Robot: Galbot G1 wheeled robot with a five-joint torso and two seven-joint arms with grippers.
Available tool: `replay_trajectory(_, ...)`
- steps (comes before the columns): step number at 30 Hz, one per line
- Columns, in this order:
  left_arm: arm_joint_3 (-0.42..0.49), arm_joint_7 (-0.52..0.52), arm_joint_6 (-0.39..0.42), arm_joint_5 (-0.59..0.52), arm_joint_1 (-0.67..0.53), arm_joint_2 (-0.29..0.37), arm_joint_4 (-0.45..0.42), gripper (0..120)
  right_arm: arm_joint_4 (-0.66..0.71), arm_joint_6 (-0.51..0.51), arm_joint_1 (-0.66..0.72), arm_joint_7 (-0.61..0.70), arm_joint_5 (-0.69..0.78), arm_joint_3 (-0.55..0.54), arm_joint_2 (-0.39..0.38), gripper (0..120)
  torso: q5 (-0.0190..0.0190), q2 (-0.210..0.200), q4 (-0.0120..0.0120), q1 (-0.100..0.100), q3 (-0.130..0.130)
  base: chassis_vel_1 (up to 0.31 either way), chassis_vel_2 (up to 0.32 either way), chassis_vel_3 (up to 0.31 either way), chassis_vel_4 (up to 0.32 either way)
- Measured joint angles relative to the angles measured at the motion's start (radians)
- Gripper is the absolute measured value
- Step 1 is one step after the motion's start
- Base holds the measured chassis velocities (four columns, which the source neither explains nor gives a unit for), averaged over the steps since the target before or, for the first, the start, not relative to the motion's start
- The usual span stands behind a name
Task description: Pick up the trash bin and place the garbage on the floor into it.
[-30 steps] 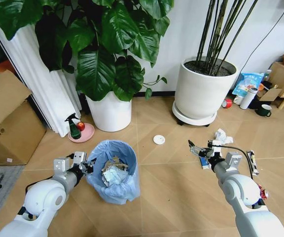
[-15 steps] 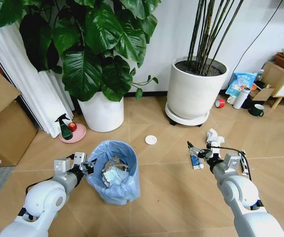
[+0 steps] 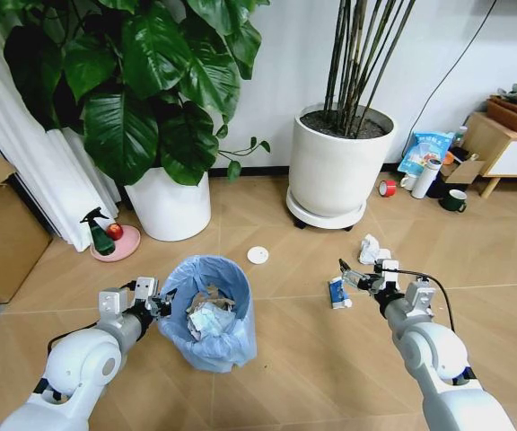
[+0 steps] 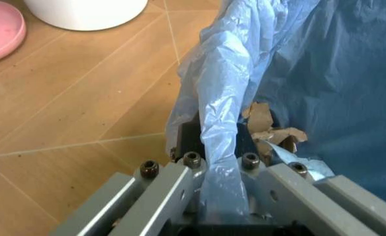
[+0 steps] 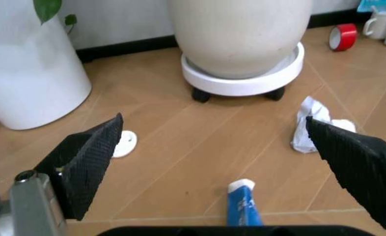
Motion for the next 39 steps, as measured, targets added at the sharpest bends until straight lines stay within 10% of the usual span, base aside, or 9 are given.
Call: replay_trajectory(39,0.005,0.008,-0.004,0.008,-0.007,0.004,0.015,0,-0.034,0.039,0.0,-0.048,-0.024,-0.011,0.019,100,0.0,0.0,0.0002,0.0,0.0,-0.056,0.047,0.055,-0.053)
